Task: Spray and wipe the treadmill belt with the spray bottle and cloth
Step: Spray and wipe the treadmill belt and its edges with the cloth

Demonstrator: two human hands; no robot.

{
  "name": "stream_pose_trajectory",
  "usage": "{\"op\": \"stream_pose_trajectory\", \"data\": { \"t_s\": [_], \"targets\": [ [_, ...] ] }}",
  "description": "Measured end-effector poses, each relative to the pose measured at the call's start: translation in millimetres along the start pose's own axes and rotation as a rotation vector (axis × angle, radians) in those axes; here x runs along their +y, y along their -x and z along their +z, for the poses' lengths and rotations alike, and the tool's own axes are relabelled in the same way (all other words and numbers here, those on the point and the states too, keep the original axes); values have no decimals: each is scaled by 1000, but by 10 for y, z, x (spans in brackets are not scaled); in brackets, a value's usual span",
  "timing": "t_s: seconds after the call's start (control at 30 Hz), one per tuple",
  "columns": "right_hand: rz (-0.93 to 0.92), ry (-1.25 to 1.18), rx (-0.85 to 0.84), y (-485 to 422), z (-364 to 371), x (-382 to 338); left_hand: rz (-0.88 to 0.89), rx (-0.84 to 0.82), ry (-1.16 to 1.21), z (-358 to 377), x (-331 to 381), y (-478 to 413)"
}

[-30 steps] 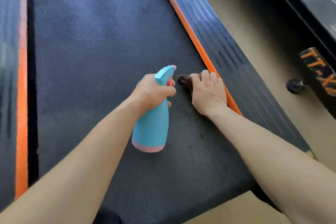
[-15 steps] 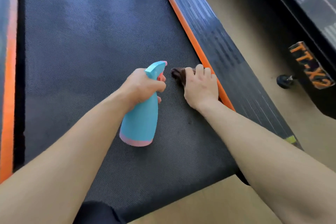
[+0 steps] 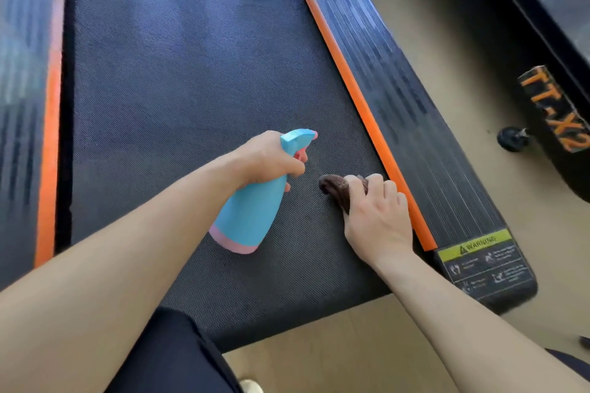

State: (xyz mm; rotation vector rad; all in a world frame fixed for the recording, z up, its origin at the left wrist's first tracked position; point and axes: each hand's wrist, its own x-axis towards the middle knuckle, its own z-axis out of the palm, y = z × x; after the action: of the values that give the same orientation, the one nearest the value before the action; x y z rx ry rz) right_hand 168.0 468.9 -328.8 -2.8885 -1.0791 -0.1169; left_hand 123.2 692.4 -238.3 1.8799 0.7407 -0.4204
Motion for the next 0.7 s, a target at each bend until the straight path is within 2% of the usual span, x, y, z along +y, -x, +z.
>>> {"op": "stream_pose_trajectory", "data": {
  "t_s": [0.23,0.47,0.57,0.7],
  "targets": [
    [-38,-69,28,102,-114,27,25,-52,-45,32,12,130],
    [-44,-40,56,340,-125,11,6,-53,-105,11,-44,121],
    [-55,10,83,-113,-49,-60,35,-32,-35,-68,-131,177],
    [17,18,-22,-1179,-59,-222,46,35,37,-119,-259,193]
  ]
}}
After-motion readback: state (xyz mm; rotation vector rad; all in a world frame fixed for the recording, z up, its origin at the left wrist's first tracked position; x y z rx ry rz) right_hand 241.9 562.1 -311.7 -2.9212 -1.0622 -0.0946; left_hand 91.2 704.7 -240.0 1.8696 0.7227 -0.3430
